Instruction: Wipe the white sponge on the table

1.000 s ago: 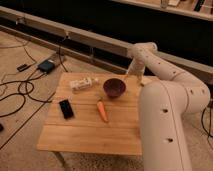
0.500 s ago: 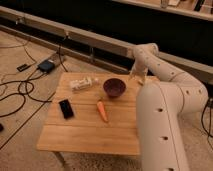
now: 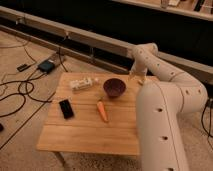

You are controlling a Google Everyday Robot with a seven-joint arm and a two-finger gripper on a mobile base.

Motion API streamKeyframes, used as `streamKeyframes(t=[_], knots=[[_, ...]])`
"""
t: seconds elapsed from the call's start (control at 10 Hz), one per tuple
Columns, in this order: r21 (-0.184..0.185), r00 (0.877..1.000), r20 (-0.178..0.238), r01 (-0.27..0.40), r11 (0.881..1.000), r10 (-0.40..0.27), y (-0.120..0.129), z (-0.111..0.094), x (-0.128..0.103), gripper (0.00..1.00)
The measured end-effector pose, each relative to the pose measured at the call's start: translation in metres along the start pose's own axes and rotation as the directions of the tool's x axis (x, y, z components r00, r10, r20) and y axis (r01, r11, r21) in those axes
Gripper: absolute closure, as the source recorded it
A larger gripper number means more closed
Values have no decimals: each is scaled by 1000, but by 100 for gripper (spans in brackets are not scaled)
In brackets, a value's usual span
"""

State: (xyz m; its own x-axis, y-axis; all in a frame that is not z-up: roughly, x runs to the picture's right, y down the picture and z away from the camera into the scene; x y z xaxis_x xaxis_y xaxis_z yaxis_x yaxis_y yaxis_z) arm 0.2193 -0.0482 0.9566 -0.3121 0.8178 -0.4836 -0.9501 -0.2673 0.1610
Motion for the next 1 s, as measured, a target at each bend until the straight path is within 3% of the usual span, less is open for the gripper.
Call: streamKeyframes(t=[0.2,0.7,1.0], knots=[[13,1000,5,-10,1000,10,-6,2,-3,35],[69,997,69,-51,996,47,-36,17,-36,35],[86,996,71,-68,994,62,-45,29,-42,35]])
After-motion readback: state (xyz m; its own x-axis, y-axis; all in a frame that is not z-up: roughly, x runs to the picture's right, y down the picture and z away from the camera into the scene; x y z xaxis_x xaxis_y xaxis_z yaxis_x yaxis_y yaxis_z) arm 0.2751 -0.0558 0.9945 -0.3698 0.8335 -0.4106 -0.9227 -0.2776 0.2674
